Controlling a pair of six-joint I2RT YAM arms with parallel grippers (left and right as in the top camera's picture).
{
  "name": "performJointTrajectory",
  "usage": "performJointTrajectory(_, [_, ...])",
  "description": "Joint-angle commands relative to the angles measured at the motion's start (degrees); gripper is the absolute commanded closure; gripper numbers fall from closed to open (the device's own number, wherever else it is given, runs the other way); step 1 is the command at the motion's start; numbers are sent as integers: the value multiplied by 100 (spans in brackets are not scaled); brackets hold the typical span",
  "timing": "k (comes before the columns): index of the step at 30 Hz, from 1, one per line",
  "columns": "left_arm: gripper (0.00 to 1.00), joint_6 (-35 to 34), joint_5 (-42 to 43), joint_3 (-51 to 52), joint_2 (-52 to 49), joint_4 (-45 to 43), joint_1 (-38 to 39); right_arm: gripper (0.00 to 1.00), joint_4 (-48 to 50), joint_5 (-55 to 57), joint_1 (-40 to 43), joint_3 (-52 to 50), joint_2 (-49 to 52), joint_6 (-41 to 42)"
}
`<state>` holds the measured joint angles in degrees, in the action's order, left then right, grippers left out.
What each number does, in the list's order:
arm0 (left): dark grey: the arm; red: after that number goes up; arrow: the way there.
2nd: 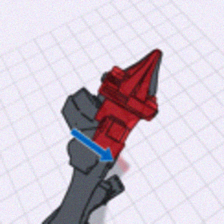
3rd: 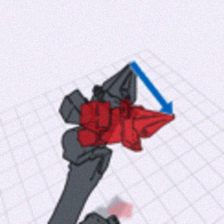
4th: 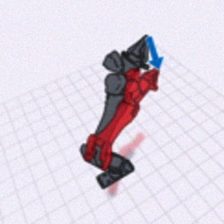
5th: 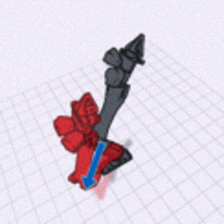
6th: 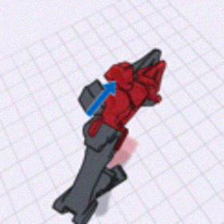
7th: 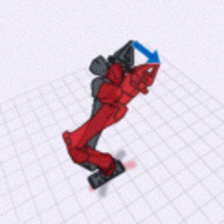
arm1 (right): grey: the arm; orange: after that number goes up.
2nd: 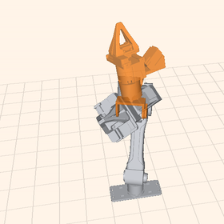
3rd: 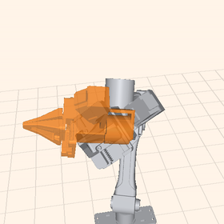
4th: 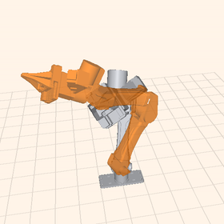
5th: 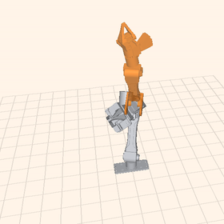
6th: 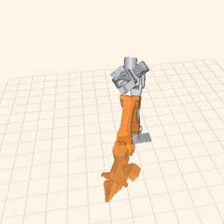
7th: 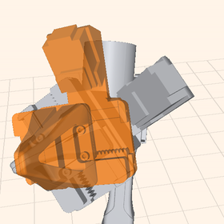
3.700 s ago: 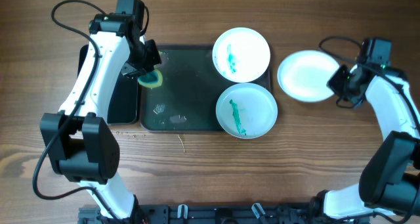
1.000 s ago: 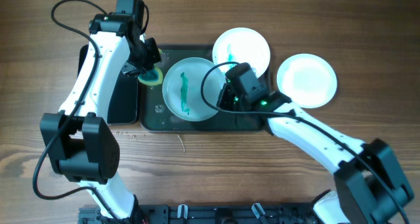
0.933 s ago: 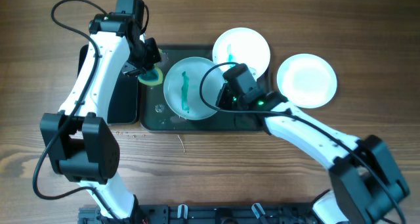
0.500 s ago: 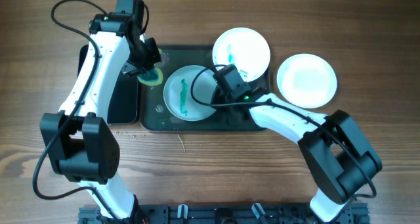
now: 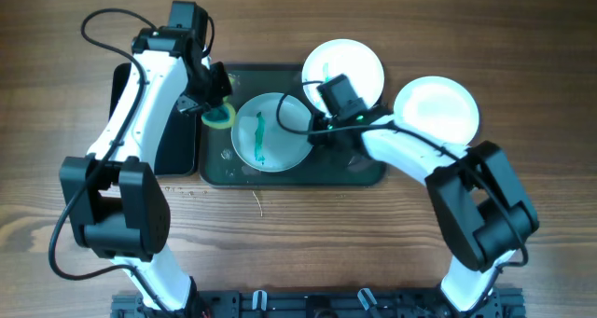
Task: Clean dirty plates on tray and stack at the side
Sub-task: 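Hold the pale plate with right gripper, scrub it with left sponge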
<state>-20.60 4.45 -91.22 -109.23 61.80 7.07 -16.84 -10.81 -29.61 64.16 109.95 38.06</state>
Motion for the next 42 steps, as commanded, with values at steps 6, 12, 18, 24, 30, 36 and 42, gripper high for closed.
performJointTrajectory(6, [96, 70, 173, 177, -42, -254, 361, 74, 693, -1143, 184, 131, 391, -1113])
performJointTrajectory(12, [96, 70, 173, 177, -42, -284, 468, 79, 831, -1196, 184, 131, 863, -1047])
performJointTrajectory(18, [96, 68, 173, 177, -42, -286, 472, 83, 782, -1370, 188, 131, 857, -916])
performJointTrajectory(24, [96, 70, 173, 192, -42, -293, 472, 83, 581, -1746, 190, 131, 855, -756])
performJointTrajectory(30, [96, 72, 173, 564, -46, -428, 472, 96, 372, -1663, 190, 131, 855, -562])
performJointTrajectory(36, [96, 278, 247, 1185, -52, -920, 479, 96, 361, -1593, 190, 131, 855, -542])
performJointTrajectory(42, [96, 459, 385, 1725, -107, -1582, 608, 96, 354, -1596, 188, 131, 855, -608])
